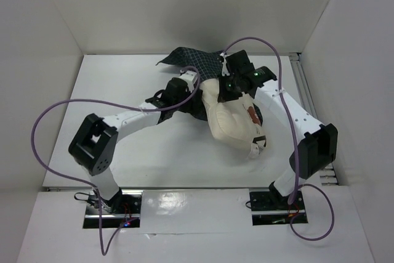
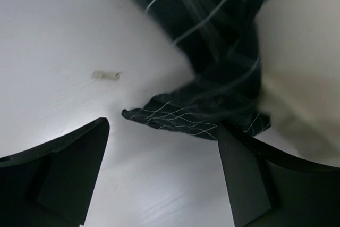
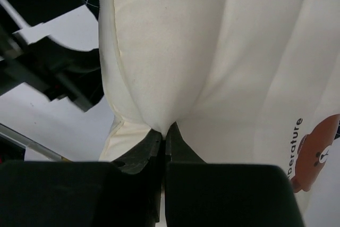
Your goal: Put the pillow into the pillowcase
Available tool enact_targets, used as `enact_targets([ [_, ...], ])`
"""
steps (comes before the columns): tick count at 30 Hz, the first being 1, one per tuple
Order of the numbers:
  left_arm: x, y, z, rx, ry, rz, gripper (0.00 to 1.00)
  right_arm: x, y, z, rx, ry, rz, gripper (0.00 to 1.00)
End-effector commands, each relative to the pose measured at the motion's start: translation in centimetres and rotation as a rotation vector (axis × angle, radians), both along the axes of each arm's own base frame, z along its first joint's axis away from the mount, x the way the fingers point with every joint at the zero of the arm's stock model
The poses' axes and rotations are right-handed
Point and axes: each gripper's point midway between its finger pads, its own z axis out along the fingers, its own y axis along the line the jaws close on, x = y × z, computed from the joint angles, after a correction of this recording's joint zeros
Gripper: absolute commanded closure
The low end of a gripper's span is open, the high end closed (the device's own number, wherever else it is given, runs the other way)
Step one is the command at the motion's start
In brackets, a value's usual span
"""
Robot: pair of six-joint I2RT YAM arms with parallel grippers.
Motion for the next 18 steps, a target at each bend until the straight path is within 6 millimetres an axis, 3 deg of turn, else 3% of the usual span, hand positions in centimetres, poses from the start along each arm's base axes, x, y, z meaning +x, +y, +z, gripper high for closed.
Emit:
enact_targets([
  [1,2.0,-4.2,1.6,-0.081,-0.040,-0.153,0.05,1.0,0.1,5.4,0.078,-0.138,0.017,1.00],
  [3,1.7,-5.1,1.9,-0.163,-0.020,-0.180,0.08,1.2,0.2,5.0,0.074,-0.130,0.017,1.00],
  [4,0.4,-6.4,2.5,-0.240,-0.018,-0.266,0.11,1.4,-0.2,5.0,0.073,-0.130,0.006,1.00],
  [5,0.4,-6.0,2.8,-0.287,-0.014,-0.277,0.14,1.3,-0.3,4.6,0.069,-0.121,0.006,1.00],
  [6,-0.2,-6.2,3.4,-0.359,0.006,-0.300,0.25,1.3,-0.3,4.6,0.069,-0.121,0.006,1.00],
  [7,-0.7,-6.3,3.5,-0.409,0.024,-0.336,0.50,1.2,-0.3,4.2,0.065,-0.112,0.006,1.00],
  [9,-2.3,-6.2,4.9,-0.545,0.061,-0.442,0.75,1.2,-0.7,3.8,0.055,-0.107,0.004,1.00],
  [10,-3.5,-6.4,5.4,-0.590,0.089,-0.515,1.00,1.1,-0.8,4.1,0.059,-0.115,0.004,1.00],
  [14,-4.7,-5.3,4.7,-0.614,0.134,-0.513,1.00,0.9,-0.7,3.7,0.060,-0.102,0.010,1.00],
  [15,-5.1,-4.9,5.3,-0.601,0.106,-0.508,1.00,1.0,-1.1,4.1,0.064,-0.111,0.001,1.00],
  [18,-5.2,-2.4,5.0,-0.505,0.041,-0.394,1.00,1.0,-1.1,4.1,0.064,-0.111,0.001,1.00],
])
